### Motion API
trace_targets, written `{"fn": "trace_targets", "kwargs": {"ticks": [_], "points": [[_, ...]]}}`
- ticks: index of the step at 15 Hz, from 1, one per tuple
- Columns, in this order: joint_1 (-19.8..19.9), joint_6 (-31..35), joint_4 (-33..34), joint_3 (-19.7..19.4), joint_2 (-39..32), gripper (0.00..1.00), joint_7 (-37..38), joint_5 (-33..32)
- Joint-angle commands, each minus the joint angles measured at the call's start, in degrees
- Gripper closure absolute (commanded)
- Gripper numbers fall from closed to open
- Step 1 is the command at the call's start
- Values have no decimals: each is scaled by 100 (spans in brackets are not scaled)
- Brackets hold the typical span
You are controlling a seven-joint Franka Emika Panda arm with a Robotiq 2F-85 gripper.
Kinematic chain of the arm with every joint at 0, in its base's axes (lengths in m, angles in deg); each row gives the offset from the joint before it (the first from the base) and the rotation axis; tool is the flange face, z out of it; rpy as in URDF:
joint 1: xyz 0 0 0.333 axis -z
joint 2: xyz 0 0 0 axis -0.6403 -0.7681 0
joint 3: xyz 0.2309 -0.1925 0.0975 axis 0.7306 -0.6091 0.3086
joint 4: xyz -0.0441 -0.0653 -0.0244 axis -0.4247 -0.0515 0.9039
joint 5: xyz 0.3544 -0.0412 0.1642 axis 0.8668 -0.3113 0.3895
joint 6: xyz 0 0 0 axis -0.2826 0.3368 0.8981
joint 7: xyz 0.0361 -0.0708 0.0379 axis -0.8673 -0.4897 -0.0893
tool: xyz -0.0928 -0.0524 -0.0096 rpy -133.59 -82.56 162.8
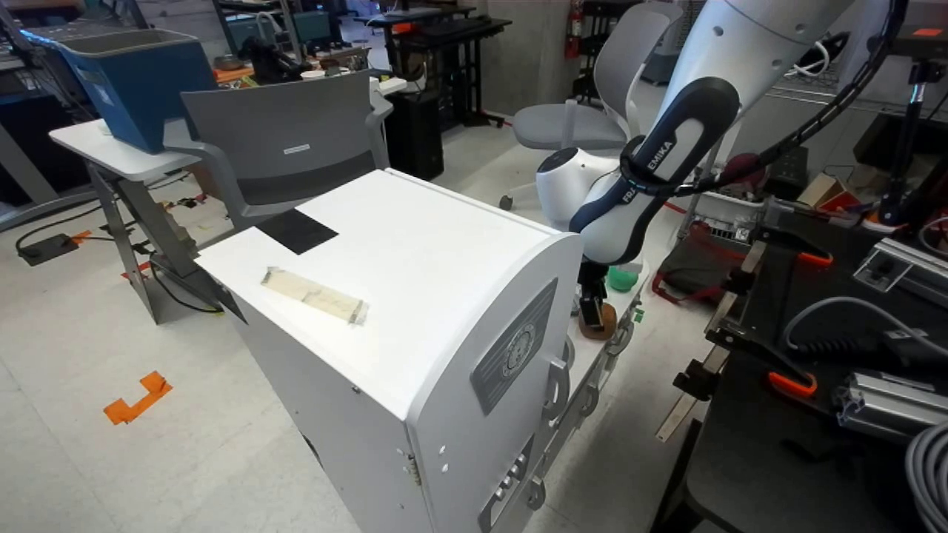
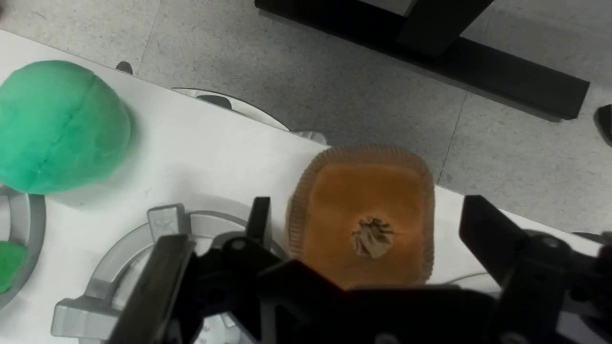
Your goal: Put the brown toy fruit in the sink
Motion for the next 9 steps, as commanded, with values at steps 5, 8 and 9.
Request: {"fn": "trace_targets", "kwargs": {"ticks": [5,8,9], "points": [[-193,-651,837,-26,-496,59,-38,-117],[-259,-488,632,19,-292,78,-283,-280],[-300,-377,559,16,-235,84,-388,-384]]}}
